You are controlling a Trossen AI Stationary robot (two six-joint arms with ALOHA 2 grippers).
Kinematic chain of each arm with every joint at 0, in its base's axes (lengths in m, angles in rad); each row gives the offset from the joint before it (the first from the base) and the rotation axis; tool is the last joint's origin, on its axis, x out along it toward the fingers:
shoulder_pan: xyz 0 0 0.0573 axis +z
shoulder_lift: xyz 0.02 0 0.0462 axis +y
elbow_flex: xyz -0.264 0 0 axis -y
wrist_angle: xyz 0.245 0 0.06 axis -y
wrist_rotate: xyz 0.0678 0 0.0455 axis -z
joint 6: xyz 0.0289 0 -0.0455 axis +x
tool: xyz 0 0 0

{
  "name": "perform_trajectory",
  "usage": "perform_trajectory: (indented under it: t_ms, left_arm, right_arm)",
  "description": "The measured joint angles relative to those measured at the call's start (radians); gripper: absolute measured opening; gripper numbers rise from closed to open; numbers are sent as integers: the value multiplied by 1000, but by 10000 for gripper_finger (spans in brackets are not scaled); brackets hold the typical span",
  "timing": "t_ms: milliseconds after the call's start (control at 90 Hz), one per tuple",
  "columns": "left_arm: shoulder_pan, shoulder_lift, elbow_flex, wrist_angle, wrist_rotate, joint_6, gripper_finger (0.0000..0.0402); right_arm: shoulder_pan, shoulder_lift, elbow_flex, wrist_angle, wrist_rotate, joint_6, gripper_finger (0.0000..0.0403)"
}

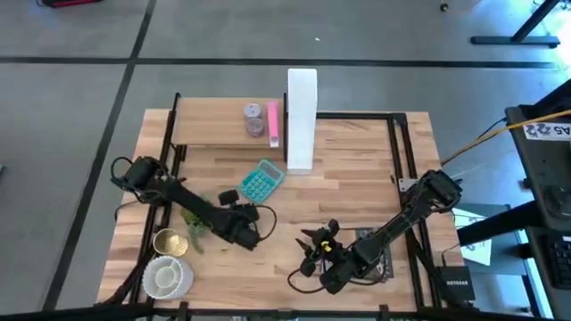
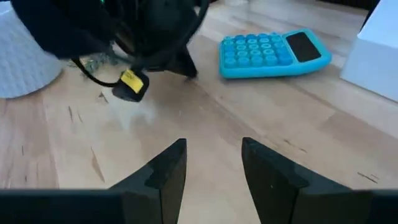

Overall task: Stock shelves
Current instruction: Put the blue calculator under the shelf

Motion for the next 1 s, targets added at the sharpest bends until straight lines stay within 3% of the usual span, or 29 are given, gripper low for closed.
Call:
perform_trajectory:
  t_ms: [189, 467, 856, 1000]
  left_arm:
    - [103, 2, -47, 200, -55, 72, 3]
    - [221, 7, -51, 434, -31, 242, 3]
    - [273, 11, -51, 528, -35, 403, 3]
    - [240, 4, -36, 523, -51, 447, 3]
  right_arm:
    - [0, 0, 0, 1, -9, 0, 138]
    - [0, 0, 0, 12, -18, 0, 138]
    - [0, 0, 0, 17, -27, 0, 138]
    - [0, 0, 0, 17, -34, 0, 138]
